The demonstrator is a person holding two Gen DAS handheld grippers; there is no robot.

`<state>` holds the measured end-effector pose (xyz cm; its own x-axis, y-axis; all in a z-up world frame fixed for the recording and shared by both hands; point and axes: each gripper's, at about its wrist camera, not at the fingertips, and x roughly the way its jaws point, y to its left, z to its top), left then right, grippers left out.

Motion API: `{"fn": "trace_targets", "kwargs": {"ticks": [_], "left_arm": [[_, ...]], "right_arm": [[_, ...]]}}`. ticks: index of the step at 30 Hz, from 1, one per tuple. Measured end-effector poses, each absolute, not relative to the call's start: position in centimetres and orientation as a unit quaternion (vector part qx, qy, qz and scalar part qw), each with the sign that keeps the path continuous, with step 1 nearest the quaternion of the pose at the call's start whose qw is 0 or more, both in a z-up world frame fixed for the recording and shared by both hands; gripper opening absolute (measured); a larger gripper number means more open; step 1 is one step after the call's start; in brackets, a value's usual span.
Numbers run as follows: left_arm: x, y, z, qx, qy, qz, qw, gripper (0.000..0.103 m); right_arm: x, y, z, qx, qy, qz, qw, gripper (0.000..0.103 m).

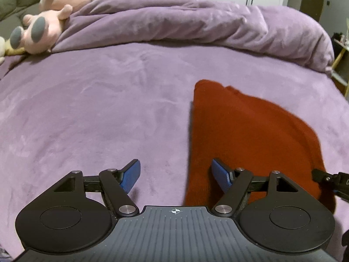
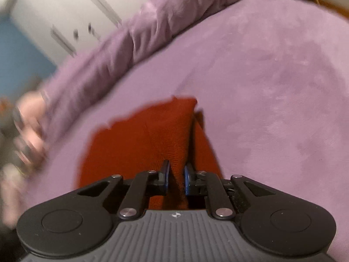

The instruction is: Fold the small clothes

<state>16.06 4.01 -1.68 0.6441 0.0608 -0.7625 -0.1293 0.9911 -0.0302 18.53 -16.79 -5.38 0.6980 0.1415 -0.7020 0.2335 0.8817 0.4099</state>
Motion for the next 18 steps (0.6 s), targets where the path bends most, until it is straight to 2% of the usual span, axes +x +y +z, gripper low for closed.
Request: {"fn": "trace_targets", "kwargs": {"ticks": [10, 12, 15, 18], "left_arm": [[15.9, 6.5, -2.8, -0.089, 0.445, 0.065, 0.889, 0.08], [15.4, 6.8, -2.3, -0.082, 0.446, 0.071, 0.889, 0.078], [15.1, 7.2, -1.2, -0.088, 0.435, 0.073, 0.893, 0.077], [16.7, 6.4, 0.3, -0.073, 0.41, 0.072, 0.906, 0.078]], "right_arm": [[19.2, -16.4, -5.5, 0.175, 0.395, -0.023, 0.901, 0.017], [18.8, -16.0, -4.0, 0.15, 0.388, -0.052, 0.908, 0.033], [17.9, -15.3, -2.1, 0.123, 0.354, -0.103, 0.921, 0.033], [19.1, -13.8, -1.5, 0.113, 0.352, -0.051, 0.928, 0.033]]}}
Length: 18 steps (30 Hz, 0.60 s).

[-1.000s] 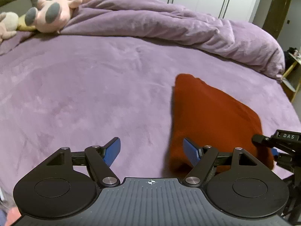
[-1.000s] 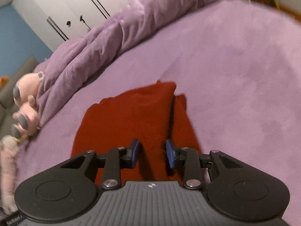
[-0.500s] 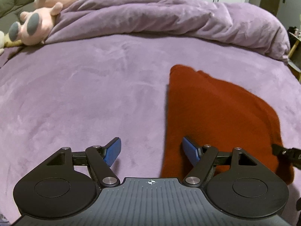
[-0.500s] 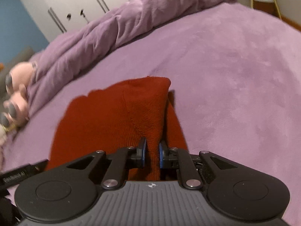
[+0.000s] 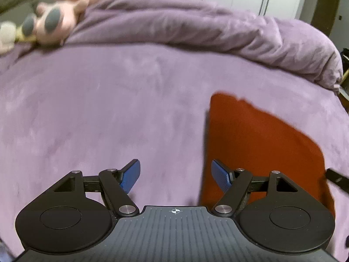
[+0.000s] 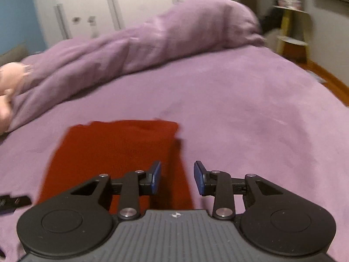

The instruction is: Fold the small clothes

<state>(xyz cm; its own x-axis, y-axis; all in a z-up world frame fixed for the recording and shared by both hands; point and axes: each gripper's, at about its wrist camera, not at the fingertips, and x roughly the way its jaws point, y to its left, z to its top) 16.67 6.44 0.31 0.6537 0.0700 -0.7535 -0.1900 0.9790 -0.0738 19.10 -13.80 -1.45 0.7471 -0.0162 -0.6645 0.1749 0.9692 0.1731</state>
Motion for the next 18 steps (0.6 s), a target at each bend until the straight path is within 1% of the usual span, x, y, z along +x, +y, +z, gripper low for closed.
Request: {"fn": "trace_targets", "kwargs": {"ticks": [2, 5, 6, 7, 9, 10, 11, 12, 14, 16, 18], "left_arm": [[18.5, 5.5, 0.8, -0.068, 0.396, 0.051, 0.914, 0.08], [21.3, 3.8, -0.1, -0.057, 0.42, 0.032, 0.905, 0.08], [22.2, 3.3, -0.7, -0.042, 0.43, 0.024, 0.902, 0.079], [22.8, 2.9, -1.3, -0.027, 0.438, 0.022, 0.898, 0.08], [23.6, 2.6, -2.2, -0.006, 0.445, 0.021, 0.895, 0.084], [23.8, 2.6, -2.4, 0.0, 0.443, 0.021, 0.896, 0.089], [24.0, 2.6, -2.6, 0.006, 0.441, 0.019, 0.897, 0.091], [23.9, 2.7, -2.8, 0.008, 0.441, 0.017, 0.897, 0.092], [23.9, 3.1, -3.0, -0.002, 0.443, 0.016, 0.896, 0.092], [23.2, 3.8, -2.8, -0.014, 0.441, 0.015, 0.897, 0.09], [22.0, 4.3, -2.5, -0.036, 0.443, 0.005, 0.896, 0.087]], "right_arm": [[20.3, -12.4, -1.3, 0.105, 0.348, -0.019, 0.931, 0.033], [23.0, -10.8, -1.9, 0.091, 0.373, 0.005, 0.923, 0.032], [23.8, -10.5, -2.3, 0.085, 0.386, 0.005, 0.919, 0.028], [24.4, -10.4, -2.7, 0.069, 0.398, -0.005, 0.915, 0.027], [25.1, -10.7, -3.4, 0.023, 0.406, -0.027, 0.913, 0.015], [25.2, -10.8, -3.6, 0.001, 0.404, -0.042, 0.914, 0.016], [25.3, -11.3, -4.0, -0.021, 0.402, -0.062, 0.913, 0.019], [25.2, -11.8, -4.2, -0.015, 0.4, -0.061, 0.914, 0.019], [25.0, -12.8, -3.8, 0.003, 0.401, -0.056, 0.914, 0.019], [24.0, -12.7, -2.8, 0.005, 0.395, -0.055, 0.917, 0.019], [22.0, -12.6, -1.7, 0.035, 0.385, -0.03, 0.922, 0.021]]}}
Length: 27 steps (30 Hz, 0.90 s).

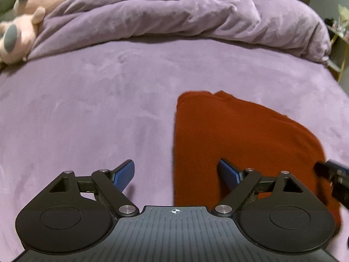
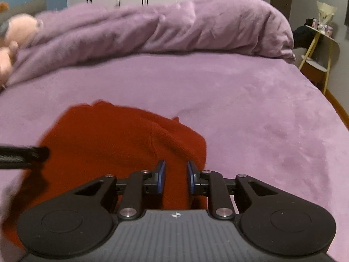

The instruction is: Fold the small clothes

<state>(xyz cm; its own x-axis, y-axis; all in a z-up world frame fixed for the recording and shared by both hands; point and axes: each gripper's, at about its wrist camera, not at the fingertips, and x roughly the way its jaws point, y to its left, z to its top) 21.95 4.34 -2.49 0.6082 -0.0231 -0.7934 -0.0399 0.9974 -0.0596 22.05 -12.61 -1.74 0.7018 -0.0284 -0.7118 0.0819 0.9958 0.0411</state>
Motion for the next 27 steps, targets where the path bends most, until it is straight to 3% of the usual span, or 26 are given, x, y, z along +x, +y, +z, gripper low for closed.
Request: {"fn": "trace_targets", "kwargs": {"ticks": [4, 14, 16, 17, 22, 27], "left_arm": [[17.5, 6.1, -1.5, -0.097, 0.443, 0.002, 0.891, 0.084], [13.5, 5.5, -1.9, -0.019, 0.451, 0.037, 0.891, 0.085], [12.2, 5.7, -1.9, -0.018, 0.452, 0.028, 0.891, 0.086], [11.5, 5.9, -1.9, -0.022, 0.451, 0.025, 0.892, 0.087], [9.2, 6.6, -2.1, -0.035, 0.469, 0.026, 0.882, 0.09], [7.6, 5.8, -1.0, 0.01, 0.459, 0.05, 0.887, 0.097]], "right_arm": [[17.3, -12.2, -1.6, 0.052, 0.392, 0.011, 0.918, 0.026], [15.5, -11.0, -2.5, -0.011, 0.43, -0.012, 0.903, 0.033], [14.4, -10.5, -2.3, -0.011, 0.451, -0.012, 0.892, 0.056], [13.8, -10.5, -2.4, 0.002, 0.471, -0.003, 0.882, 0.078], [10.9, -10.7, -3.0, 0.085, 0.512, 0.0, 0.855, 0.097], [10.8, -9.2, -1.4, 0.037, 0.523, -0.038, 0.851, 0.099]]}}
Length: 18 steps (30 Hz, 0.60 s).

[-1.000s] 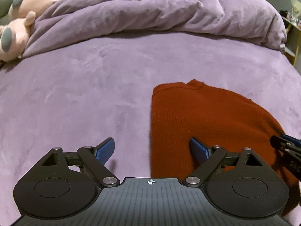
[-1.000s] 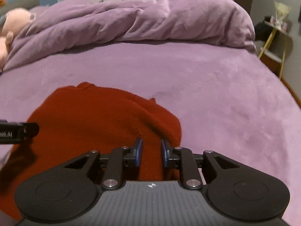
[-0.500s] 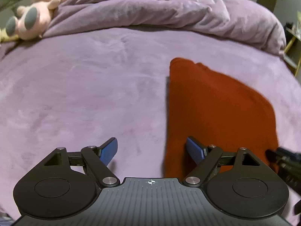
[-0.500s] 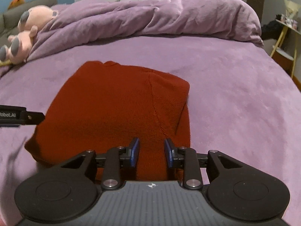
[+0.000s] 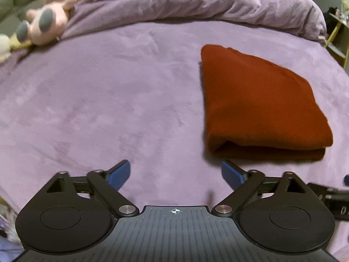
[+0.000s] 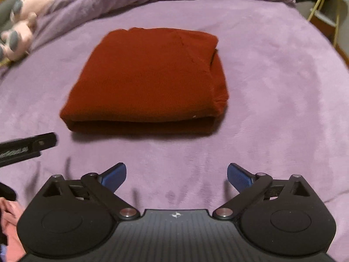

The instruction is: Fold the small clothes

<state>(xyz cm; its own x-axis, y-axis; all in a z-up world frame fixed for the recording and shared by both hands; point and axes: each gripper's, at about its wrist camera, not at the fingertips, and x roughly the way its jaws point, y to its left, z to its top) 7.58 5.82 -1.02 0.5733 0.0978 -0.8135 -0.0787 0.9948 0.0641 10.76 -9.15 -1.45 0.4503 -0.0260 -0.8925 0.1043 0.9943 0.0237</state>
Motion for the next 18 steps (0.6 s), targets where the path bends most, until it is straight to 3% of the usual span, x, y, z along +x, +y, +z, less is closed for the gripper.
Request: {"fn": "trace_targets", "kwargs": {"ticks": [18], "left_arm": [[8.5, 4.3, 0.7, 0.054, 0.488, 0.065, 0.869, 0.097]], "right_arm": [[11.7, -8.6, 0.9, 0.036, 0.541, -0.073, 0.837, 0.099]]}}
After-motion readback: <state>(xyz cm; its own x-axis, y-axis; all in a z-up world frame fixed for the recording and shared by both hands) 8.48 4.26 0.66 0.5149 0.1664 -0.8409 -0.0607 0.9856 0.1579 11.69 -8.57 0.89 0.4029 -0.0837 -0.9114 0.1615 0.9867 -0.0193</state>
